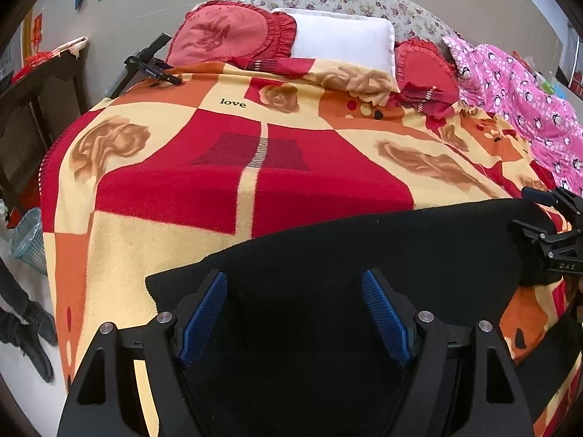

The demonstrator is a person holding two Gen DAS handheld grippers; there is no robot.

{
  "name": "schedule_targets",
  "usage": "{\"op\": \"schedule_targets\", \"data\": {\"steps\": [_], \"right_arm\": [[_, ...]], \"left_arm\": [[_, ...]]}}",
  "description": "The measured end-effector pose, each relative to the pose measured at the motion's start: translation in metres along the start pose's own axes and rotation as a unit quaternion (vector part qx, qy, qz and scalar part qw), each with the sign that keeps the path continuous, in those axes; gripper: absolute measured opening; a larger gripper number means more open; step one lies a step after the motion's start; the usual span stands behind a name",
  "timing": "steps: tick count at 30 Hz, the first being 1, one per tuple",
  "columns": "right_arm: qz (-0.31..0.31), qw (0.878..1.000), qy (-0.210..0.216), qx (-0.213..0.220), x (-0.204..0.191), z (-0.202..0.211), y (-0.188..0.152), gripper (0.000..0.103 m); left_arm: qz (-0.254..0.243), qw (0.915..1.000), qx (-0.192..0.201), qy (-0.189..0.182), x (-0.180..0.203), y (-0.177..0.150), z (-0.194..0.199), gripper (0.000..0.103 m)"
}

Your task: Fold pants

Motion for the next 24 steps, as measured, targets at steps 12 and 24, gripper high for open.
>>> {"op": "schedule_targets", "data": {"steps": [12, 24], "right_arm": [[0.01, 1.0, 0.027, 0.007, -0.013, -0.005, 0.003, 0.044], [0.004, 0.996, 0.055, 0.073, -0.046, 0.1, -0.031, 0.006]], "left_arm": [[0.02, 0.9998, 0.004, -0.008, -0.007, -0.004, 0.004, 0.077], [0.065, 0.9957, 0.048, -0.046, -0.008, -0.027, 0.071, 0.077]]}}
Point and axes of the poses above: each gripper's, at about its wrist camera, not at the fingertips, and z roughly against the way its jaws point, x to its right, y to its top, the point moved 10 cm from there along -z, roughly the way its jaws point, and after that the axes turned 10 degrees about -z, right-handed, at the moved point
